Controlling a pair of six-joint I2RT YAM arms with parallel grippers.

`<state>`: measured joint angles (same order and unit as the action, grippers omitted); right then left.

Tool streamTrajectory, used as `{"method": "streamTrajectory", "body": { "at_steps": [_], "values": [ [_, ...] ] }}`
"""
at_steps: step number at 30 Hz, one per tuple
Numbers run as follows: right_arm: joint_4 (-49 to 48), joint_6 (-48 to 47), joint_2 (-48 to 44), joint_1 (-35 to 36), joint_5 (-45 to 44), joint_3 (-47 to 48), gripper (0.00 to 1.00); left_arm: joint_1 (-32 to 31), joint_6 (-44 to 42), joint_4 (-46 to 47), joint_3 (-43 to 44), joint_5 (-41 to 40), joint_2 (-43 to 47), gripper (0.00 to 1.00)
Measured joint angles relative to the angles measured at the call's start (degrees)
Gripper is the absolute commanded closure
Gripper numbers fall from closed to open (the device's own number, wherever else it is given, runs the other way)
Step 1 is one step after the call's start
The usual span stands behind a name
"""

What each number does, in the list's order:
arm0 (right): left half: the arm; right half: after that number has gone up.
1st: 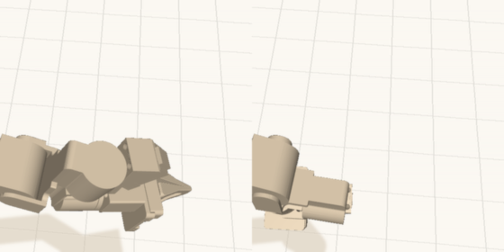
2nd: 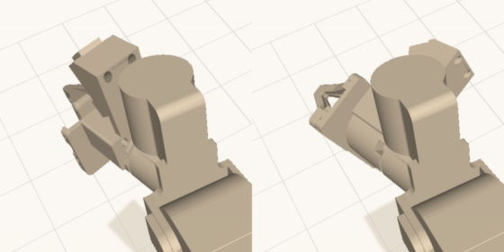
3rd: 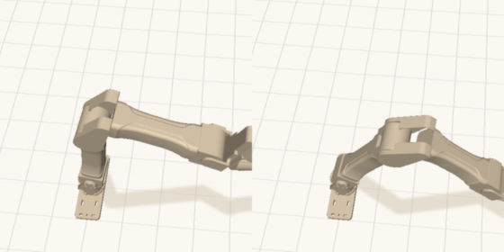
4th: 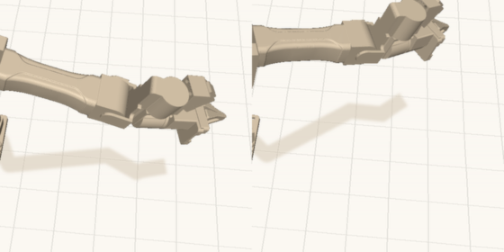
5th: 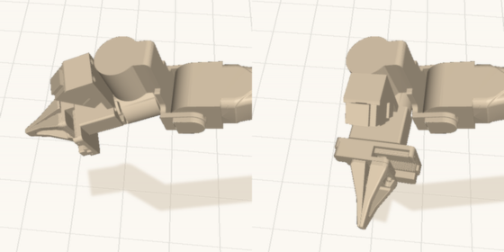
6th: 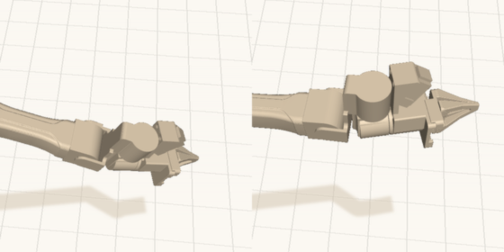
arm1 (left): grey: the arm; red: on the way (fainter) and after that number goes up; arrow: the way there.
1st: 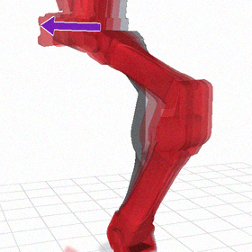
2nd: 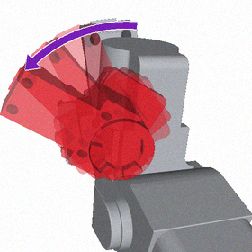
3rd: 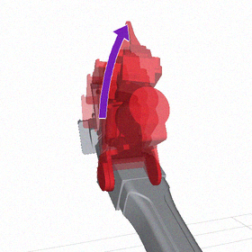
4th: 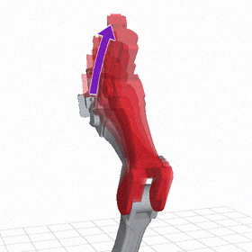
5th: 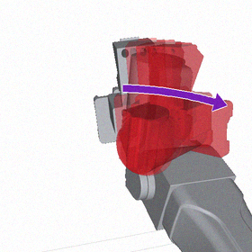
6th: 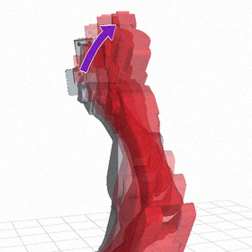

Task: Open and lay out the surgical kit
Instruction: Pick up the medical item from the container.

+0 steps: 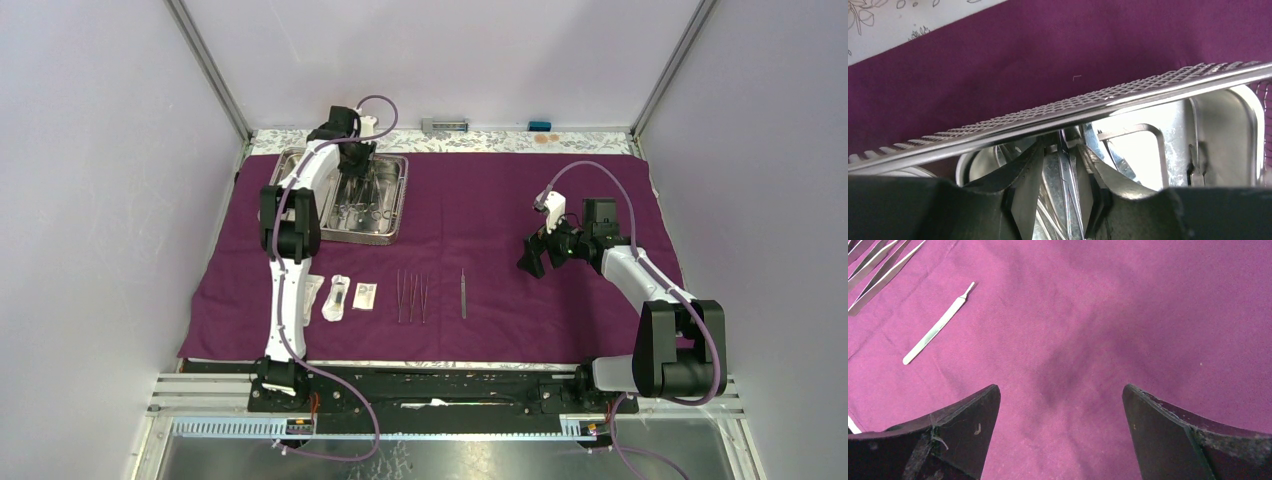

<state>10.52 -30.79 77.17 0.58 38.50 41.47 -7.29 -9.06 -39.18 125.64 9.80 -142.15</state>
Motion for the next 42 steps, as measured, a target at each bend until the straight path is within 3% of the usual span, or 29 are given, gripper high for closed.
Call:
{"method": "streamTrajectory", "body": {
  "at_steps": [13, 18, 30, 42],
  "values": [
    [0.22, -0.04, 0.00, 0.00, 0.00, 0.00, 0.01, 0.22, 2.08, 0.11, 3.28, 0.92, -2.47, 0.86],
    [0.46, -0.04, 0.00, 0.00, 0.00, 0.00, 0.01, 0.46, 3.19, -1.25, 5.44, 1.64, -3.63, 1.00],
    [0.55, 0.00, -0.42, 0.00, 0.20, 0.00, 0.01, 0.87, 6.91, -2.21, 6.78, 2.69, -4.04, 1.00],
    [0.46, 0.24, -1.38, 0.00, 1.66, 0.00, 0.01, 0.90, 8.13, -1.62, 4.04, 2.69, 1.70, 1.00]
  ]
}}
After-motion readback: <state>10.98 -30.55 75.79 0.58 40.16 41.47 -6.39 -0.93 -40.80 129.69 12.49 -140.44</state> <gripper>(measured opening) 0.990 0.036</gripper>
